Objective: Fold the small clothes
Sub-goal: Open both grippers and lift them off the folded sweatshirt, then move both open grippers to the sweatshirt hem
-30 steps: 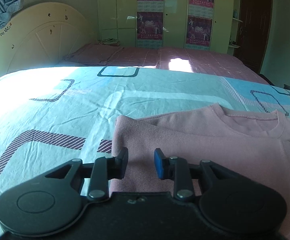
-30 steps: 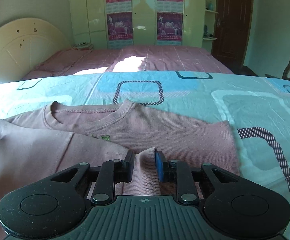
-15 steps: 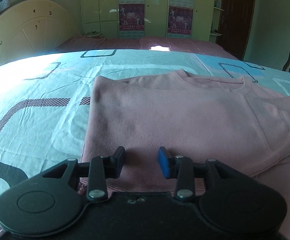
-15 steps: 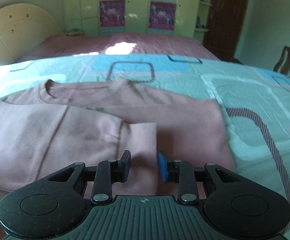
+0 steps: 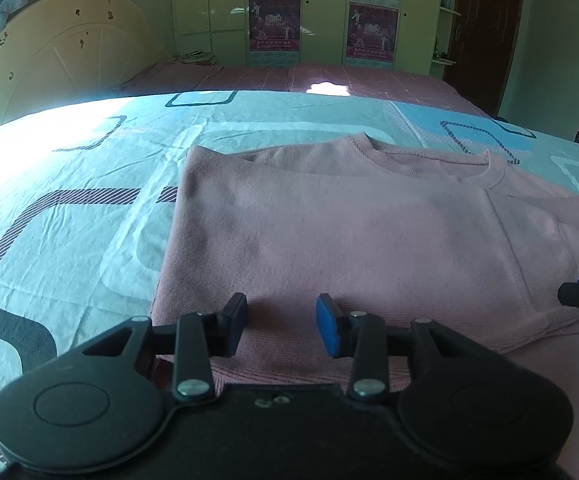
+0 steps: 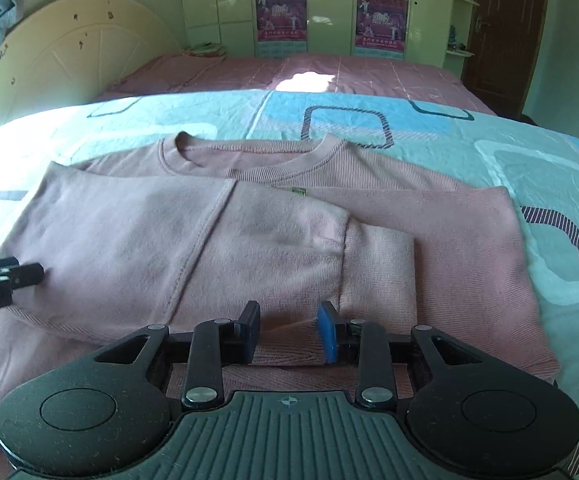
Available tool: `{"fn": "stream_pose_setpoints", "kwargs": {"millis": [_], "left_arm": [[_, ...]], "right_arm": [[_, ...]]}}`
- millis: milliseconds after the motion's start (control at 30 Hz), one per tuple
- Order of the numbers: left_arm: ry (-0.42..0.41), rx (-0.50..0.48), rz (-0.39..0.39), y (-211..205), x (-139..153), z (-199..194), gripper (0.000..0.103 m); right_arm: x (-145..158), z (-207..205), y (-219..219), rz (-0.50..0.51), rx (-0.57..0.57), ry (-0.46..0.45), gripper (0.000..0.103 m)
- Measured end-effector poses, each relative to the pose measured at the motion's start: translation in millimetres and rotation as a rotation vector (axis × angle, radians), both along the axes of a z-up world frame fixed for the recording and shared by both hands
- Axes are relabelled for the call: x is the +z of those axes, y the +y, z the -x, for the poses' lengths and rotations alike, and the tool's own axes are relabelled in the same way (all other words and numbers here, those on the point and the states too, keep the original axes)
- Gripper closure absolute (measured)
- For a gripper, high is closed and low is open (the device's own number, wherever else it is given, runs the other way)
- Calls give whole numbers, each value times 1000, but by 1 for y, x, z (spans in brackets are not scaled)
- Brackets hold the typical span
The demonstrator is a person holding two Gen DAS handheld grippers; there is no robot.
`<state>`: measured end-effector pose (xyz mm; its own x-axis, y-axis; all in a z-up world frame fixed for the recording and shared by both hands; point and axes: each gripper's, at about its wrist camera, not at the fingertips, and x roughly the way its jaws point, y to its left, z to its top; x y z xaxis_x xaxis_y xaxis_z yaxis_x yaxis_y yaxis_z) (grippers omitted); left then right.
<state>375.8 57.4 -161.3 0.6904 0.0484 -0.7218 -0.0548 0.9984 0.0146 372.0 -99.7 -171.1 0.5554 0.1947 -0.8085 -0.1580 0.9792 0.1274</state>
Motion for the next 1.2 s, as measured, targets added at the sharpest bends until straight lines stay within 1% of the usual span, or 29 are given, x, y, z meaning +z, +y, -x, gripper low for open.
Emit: {"fn": "stream_pose_setpoints", "kwargs": {"millis": [100,233,367,500,567,667,733,800,833,900,967,1067,1133,1167,1200], "left_arm": [[2,8,-2,-1,3,2,64],[-6,10,17,-5,11,7,64],[-32,-30,19,-22,26,19,64],[-42,-80,45,-40,35,39,63],[-37,-110,55,-49,35,54,61],[-7,-146,58,-62,27,71,61],[18,-162,32,-68,16,81,61],[40,-145,-14,-64,5,90,60],[52,-134,-29,-60,0,94,59],[40,-99,-40,-42,-3,110,57],[47,-62,-58,-27,-1,121,55],[58,-7,-55,-9,1,136,54],[64,0,-55,-9,6,144,56],[62,-12,-53,-13,10,149,58],[59,-29,-37,-17,14,153,57]], "right_arm": [[7,4,-6,-16,-17,-8,71],[20,15,-14,-59,-1,-23,71],[30,25,-17,-89,8,-33,71],[37,43,-13,-119,59,-28,70],[37,54,-8,-132,83,-15,70],[28,70,5,-143,138,24,70],[21,80,13,-133,175,40,70],[13,87,14,-112,199,64,70],[9,91,9,-101,193,70,70],[5,97,-8,-70,171,66,70],[5,105,-24,-53,144,59,70],[6,117,-45,-27,93,60,70],[15,127,-49,-45,74,59,70],[19,132,-47,-65,74,55,70],[25,139,-45,-92,75,48,70]]}}
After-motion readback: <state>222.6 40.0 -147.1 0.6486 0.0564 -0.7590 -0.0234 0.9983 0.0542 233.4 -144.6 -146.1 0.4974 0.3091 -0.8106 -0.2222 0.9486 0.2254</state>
